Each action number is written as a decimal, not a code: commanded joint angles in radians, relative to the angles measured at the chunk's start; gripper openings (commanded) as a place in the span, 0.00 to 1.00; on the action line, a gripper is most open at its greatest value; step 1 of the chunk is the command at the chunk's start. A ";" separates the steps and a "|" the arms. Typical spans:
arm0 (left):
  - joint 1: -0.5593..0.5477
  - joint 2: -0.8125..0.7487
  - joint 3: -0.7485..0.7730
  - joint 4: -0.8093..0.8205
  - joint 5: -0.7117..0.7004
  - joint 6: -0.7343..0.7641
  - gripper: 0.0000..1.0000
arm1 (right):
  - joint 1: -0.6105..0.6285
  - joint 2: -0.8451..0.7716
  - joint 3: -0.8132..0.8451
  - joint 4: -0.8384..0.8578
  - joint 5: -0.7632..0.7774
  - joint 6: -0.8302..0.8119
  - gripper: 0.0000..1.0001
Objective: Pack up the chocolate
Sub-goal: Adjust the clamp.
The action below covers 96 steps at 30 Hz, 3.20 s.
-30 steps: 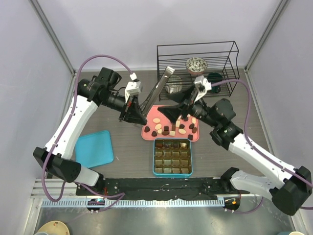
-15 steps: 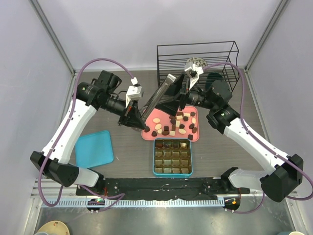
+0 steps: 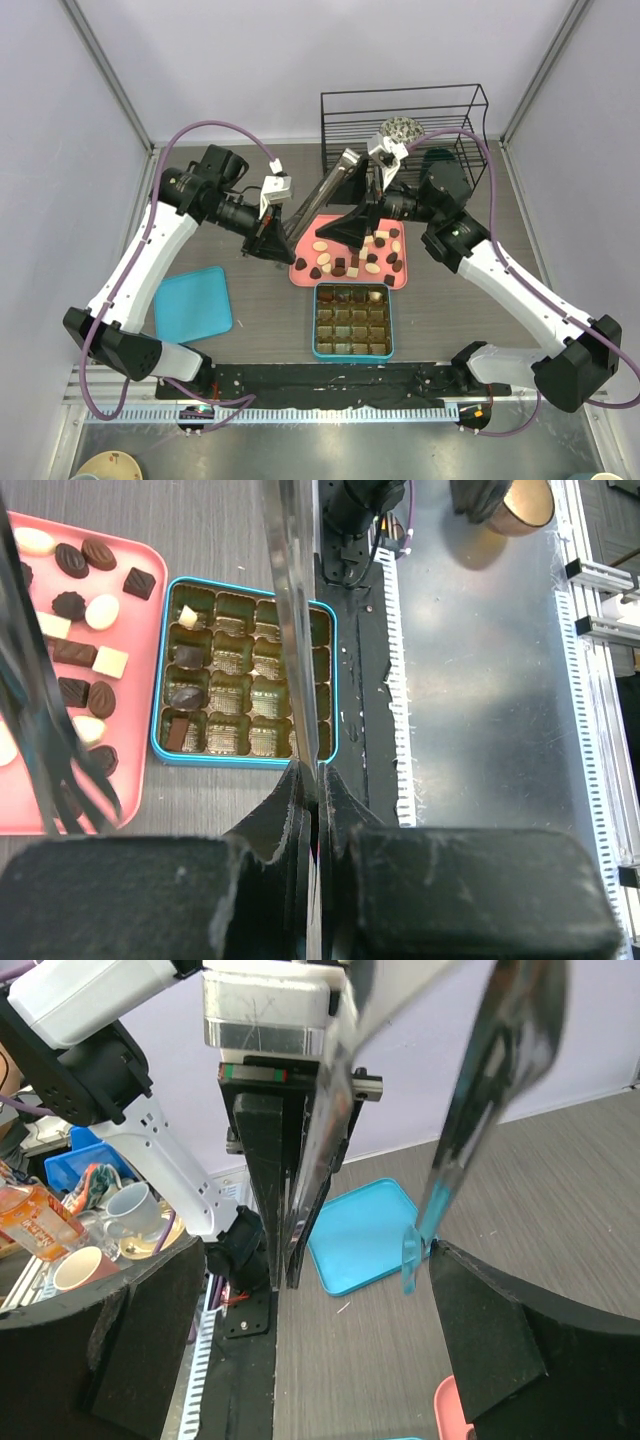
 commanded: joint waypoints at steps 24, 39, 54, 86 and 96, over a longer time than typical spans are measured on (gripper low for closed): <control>-0.044 -0.011 0.002 -0.237 -0.002 -0.022 0.03 | 0.036 0.106 0.107 0.120 -0.046 0.012 1.00; -0.055 -0.017 -0.010 -0.250 -0.033 -0.009 0.04 | 0.037 0.120 0.148 0.039 -0.022 -0.016 0.71; -0.055 -0.043 -0.033 -0.244 -0.128 0.008 0.22 | 0.036 0.097 0.105 0.103 -0.029 0.048 0.14; 0.276 -0.186 -0.204 0.347 -0.915 -0.358 1.00 | 0.074 -0.018 -0.004 -0.224 0.692 -0.445 0.01; 0.367 -0.147 -0.253 0.526 -0.817 -0.475 1.00 | 0.040 0.059 -0.148 0.027 0.932 -0.284 0.01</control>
